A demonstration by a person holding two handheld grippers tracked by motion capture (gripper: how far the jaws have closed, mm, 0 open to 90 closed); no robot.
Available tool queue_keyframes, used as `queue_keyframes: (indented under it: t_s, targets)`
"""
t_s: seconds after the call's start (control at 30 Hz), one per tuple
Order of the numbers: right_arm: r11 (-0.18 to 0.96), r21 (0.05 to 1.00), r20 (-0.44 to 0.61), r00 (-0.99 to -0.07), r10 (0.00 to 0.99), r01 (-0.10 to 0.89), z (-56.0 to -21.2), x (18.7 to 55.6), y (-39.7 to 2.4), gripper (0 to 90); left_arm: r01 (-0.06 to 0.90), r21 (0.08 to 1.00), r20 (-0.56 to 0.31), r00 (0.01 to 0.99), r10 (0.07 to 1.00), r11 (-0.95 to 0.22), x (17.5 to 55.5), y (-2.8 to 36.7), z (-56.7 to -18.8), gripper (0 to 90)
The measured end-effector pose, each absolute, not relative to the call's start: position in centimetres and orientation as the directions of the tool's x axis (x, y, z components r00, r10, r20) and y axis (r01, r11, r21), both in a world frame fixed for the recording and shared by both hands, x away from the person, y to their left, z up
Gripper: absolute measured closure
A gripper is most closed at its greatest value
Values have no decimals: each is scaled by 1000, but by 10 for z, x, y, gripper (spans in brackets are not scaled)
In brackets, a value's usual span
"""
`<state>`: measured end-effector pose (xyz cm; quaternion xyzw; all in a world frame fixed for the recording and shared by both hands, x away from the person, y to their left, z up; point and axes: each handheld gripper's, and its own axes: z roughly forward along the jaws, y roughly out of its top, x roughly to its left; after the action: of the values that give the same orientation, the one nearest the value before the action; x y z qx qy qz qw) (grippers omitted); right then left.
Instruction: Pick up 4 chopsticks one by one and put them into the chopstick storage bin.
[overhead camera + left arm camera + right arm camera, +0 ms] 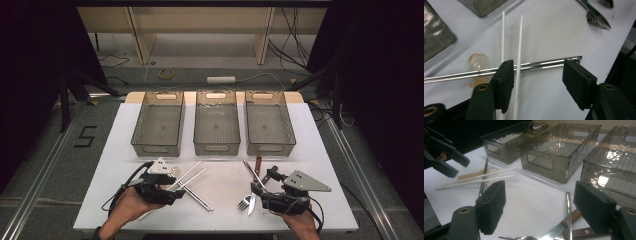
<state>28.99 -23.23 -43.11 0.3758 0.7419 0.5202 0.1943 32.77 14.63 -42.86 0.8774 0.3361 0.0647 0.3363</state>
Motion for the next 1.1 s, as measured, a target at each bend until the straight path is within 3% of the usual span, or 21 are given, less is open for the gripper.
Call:
queue_keyframes:
  t_s: [0.33,1.1]
  targets:
    - [184,915,105,-651,751,360,-432,290,-231,271,573,540,-82,765,639,-617,329,144,-441,575]
    - [192,912,107,-664,740,362,-432,290,-229,277,597,440,-14,751,660,-670,335,141,-459,679]
